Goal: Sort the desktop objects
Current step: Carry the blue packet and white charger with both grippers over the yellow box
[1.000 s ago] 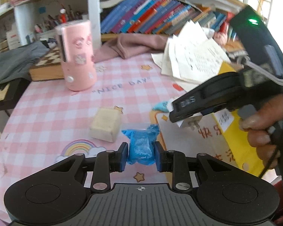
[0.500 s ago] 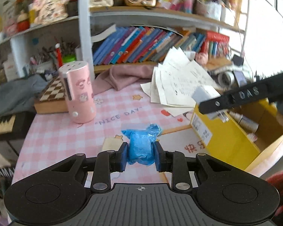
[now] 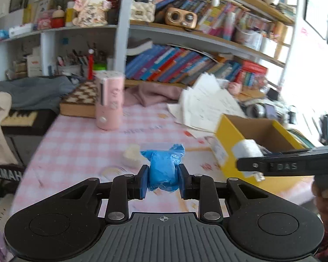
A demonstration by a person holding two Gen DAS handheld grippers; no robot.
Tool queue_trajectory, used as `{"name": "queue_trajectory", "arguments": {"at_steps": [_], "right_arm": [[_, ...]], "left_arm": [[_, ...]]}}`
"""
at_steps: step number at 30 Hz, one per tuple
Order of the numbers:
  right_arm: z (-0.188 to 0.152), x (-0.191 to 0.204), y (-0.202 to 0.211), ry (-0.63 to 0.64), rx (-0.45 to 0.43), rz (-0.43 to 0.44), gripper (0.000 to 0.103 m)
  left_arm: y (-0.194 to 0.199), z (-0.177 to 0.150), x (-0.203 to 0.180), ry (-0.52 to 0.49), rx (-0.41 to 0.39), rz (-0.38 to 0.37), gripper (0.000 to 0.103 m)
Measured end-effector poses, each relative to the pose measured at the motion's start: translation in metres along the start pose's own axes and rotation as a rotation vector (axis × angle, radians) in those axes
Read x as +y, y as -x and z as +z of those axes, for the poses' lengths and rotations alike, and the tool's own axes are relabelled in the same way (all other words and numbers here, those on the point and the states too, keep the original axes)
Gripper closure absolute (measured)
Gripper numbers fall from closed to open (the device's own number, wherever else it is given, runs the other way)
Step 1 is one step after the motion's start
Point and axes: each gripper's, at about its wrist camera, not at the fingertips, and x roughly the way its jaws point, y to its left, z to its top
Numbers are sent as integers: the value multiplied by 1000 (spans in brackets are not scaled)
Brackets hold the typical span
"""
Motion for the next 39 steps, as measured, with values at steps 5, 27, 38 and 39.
{"name": "queue_trajectory", "arguments": {"at_steps": [5, 27, 38, 39], "right_arm": [[-34, 5, 30, 18, -10, -40, 62], [-130, -49, 123, -294, 7, -319, 62], [-138, -83, 136, -395, 8, -402, 62], [-137, -86, 135, -395, 9, -402, 62]], "left_arm": [[16, -21, -14, -14, 25, -71, 77], [10, -50, -100, -253, 143, -417, 77], [-6, -48, -136, -317, 155, -505, 78], [-8, -47, -137, -317, 155, -506, 78]]}}
